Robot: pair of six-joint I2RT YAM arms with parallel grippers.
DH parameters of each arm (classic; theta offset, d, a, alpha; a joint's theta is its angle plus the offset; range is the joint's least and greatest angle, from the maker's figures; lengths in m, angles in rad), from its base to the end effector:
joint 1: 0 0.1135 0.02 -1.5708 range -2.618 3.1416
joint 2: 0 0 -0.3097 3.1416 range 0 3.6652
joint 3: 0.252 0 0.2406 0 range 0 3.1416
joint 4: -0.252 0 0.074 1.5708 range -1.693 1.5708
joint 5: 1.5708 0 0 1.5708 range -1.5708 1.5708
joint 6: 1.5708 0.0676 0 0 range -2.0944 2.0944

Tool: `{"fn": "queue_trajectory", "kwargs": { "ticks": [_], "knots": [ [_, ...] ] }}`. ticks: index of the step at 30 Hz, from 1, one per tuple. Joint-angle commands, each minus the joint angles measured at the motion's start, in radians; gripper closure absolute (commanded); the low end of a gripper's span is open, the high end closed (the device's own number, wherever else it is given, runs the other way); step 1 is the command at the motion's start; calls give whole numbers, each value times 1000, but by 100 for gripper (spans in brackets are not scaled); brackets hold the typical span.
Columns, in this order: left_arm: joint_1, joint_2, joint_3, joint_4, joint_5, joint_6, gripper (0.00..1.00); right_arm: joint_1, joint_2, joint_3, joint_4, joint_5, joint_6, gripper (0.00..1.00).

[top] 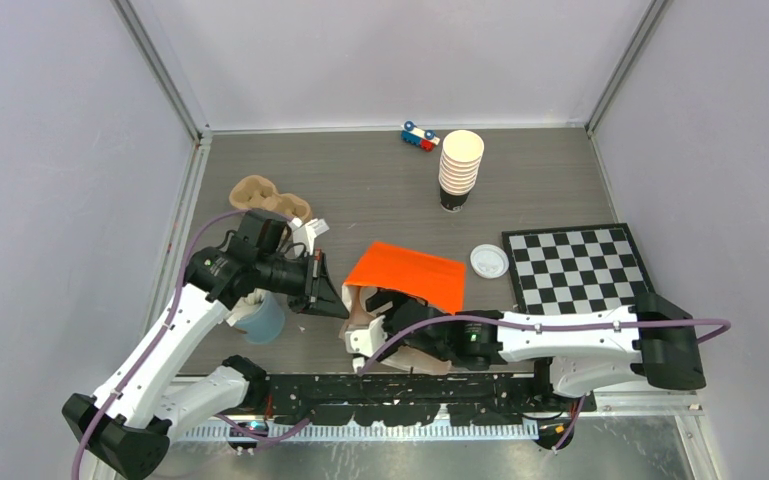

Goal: Pack the takeout coffee

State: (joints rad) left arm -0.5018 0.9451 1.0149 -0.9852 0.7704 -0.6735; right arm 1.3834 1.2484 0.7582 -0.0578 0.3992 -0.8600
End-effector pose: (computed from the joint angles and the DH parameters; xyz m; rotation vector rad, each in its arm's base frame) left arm 0.1014 -0.1094 0.3435 0.1378 2.6921 -1.4044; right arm 0.0765 0.2624 0.2795 -1.7541 1.1050 -0.1034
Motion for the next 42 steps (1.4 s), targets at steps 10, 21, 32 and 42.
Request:
{"fn": "queue_trajectory", "kwargs": {
  "ticks": [10, 21, 32, 42],
  "knots": [
    [-1, 7, 16, -8, 79, 0, 100, -28, 45, 24, -13, 29, -2, 25],
    [-1, 17, 62, -60, 15, 60, 79, -46, 30, 11, -14, 16, 5, 25],
    [-1, -65, -34, 114, -16, 24, 47, -59, 16, 9, -4, 20, 12, 25],
    [-1, -105, -132, 176, -27, 16, 51, -83, 23, 14, 15, -2, 13, 25]
  ]
}}
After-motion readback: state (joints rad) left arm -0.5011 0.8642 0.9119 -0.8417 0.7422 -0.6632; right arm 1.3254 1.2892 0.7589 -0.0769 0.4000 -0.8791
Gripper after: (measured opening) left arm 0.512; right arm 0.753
